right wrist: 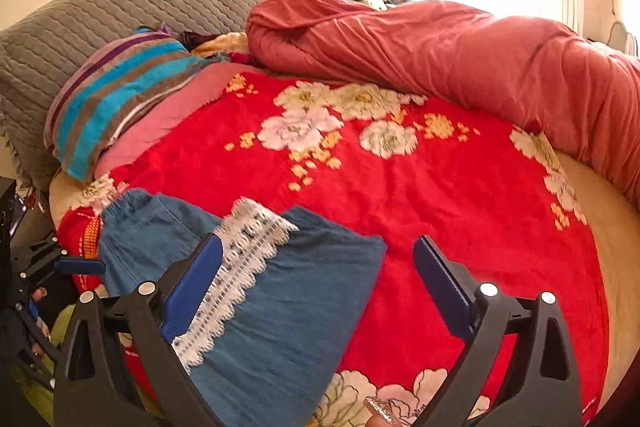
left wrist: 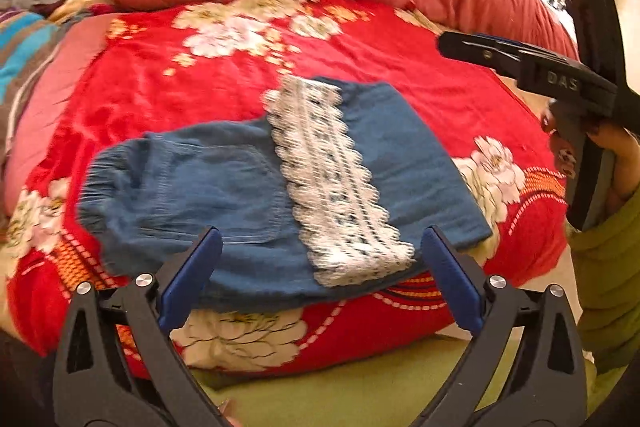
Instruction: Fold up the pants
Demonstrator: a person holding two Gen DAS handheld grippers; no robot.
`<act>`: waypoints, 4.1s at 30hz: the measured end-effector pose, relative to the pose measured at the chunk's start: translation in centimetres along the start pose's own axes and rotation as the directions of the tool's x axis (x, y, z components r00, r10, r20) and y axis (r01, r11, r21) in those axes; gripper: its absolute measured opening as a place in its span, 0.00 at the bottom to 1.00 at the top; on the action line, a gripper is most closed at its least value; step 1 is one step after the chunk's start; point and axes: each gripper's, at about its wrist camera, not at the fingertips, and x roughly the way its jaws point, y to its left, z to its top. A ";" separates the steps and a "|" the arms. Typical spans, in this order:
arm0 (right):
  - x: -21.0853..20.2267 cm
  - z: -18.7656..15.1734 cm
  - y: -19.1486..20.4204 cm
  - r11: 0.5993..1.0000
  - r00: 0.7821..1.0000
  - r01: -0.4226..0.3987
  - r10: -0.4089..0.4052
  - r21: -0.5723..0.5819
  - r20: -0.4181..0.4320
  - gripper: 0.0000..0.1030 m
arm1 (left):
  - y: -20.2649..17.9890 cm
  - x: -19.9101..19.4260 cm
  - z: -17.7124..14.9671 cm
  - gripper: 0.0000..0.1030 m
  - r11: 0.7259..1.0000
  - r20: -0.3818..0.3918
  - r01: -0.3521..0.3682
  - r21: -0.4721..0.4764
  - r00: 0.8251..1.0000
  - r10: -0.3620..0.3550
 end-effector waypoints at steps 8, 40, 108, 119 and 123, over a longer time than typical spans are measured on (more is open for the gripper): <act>0.3 2.0 3.0 0.997 0.999 -0.040 0.041 -0.066 0.017 0.94 | 3.2 -1.8 -0.3 0.91 0.992 0.030 -0.087 -0.087 0.995 0.090; 17.5 5.4 20.2 0.865 0.868 -0.413 0.279 -0.284 -0.412 0.94 | 15.0 0.9 -4.6 0.59 0.853 0.032 0.091 -0.513 0.996 -0.087; 8.1 -6.2 -4.1 0.914 0.925 -0.213 0.303 0.346 -0.231 0.55 | -2.8 5.1 -0.8 0.81 0.938 -0.062 0.342 -0.049 0.937 -0.344; -1.3 -4.5 0.4 0.976 0.976 -0.206 0.199 -0.067 -0.089 0.74 | 5.0 0.6 0.7 0.82 0.950 0.080 0.202 -0.237 0.979 -0.188; -3.3 -5.5 4.5 0.924 0.954 -0.298 0.277 -0.240 -0.117 0.74 | 6.5 0.9 2.0 0.75 0.961 0.047 0.100 -0.257 0.995 -0.091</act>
